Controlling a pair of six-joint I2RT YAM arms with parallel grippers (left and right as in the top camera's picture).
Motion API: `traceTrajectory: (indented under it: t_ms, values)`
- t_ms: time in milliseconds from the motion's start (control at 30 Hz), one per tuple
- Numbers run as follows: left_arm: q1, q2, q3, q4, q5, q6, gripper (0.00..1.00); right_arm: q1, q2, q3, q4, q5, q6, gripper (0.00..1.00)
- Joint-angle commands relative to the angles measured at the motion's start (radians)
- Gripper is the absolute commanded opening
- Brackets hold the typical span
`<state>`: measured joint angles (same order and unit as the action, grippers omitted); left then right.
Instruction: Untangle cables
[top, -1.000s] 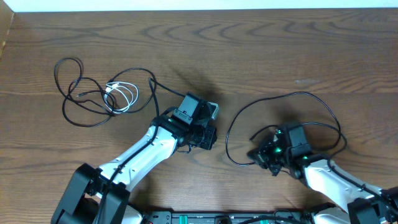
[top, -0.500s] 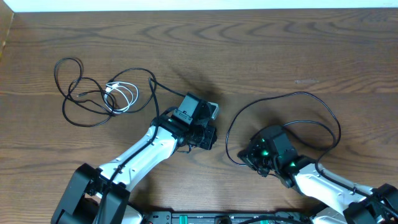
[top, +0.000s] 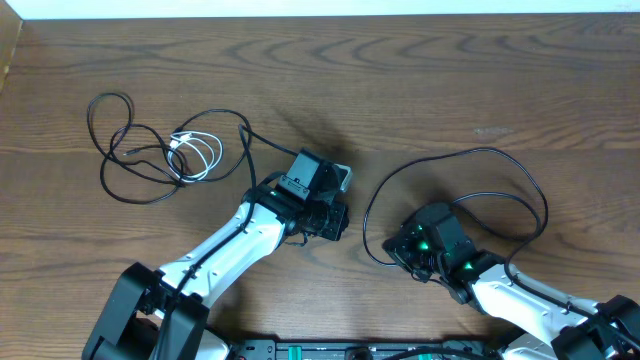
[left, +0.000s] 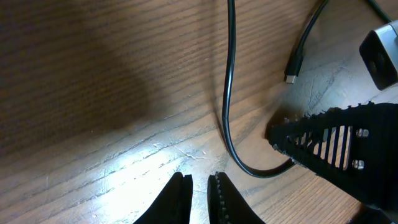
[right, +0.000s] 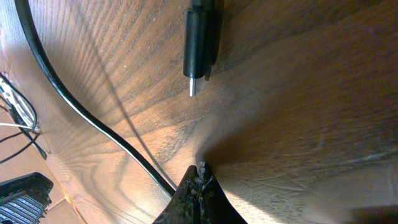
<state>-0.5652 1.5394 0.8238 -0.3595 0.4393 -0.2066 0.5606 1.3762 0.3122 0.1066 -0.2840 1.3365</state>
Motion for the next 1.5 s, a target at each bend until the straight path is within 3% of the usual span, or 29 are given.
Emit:
traceTrajectory:
  t_ms: [0, 233, 367, 433, 567, 733, 900, 1100, 1300, 1467]
  values:
    - [-0.002, 0.005, -0.01, -0.002, -0.006, 0.006, 0.15, 0.004, 0.029, -0.032, -0.031, 0.09, 0.008, 0.01]
    - [-0.002, 0.005, -0.01, -0.002, -0.067, 0.001, 0.15, -0.018, 0.019, -0.031, -0.035, -0.002, -0.013, 0.01]
    - [-0.001, 0.001, -0.002, 0.002, -0.089, -0.068, 0.16, -0.084, -0.031, -0.011, -0.063, -0.104, -0.131, 0.01]
    - [-0.001, -0.005, 0.019, -0.011, -0.085, -0.069, 0.23, -0.128, -0.07, 0.011, -0.137, -0.113, -0.173, 0.01]
    - [-0.001, -0.019, 0.082, -0.068, -0.085, -0.069, 0.25, -0.212, -0.14, 0.072, -0.265, -0.145, -0.303, 0.01]
    - [-0.003, -0.02, 0.137, -0.075, -0.085, -0.083, 0.29, -0.328, -0.218, 0.163, -0.291, -0.276, -0.455, 0.01]
    - [-0.004, -0.01, 0.134, -0.071, -0.088, -0.113, 0.3, -0.44, -0.233, 0.191, -0.359, -0.18, -0.459, 0.01]
    - [-0.004, 0.036, 0.127, -0.049, -0.093, -0.113, 0.31, -0.494, -0.211, 0.19, -0.586, -0.088, -0.463, 0.01]
    - [-0.005, 0.12, 0.127, 0.114, -0.093, -0.113, 0.31, -0.493, -0.209, 0.188, -0.742, -0.059, -0.507, 0.01]
    - [-0.034, 0.206, 0.127, 0.255, -0.092, -0.113, 0.31, -0.494, -0.209, 0.182, -0.761, 0.059, -0.498, 0.01]
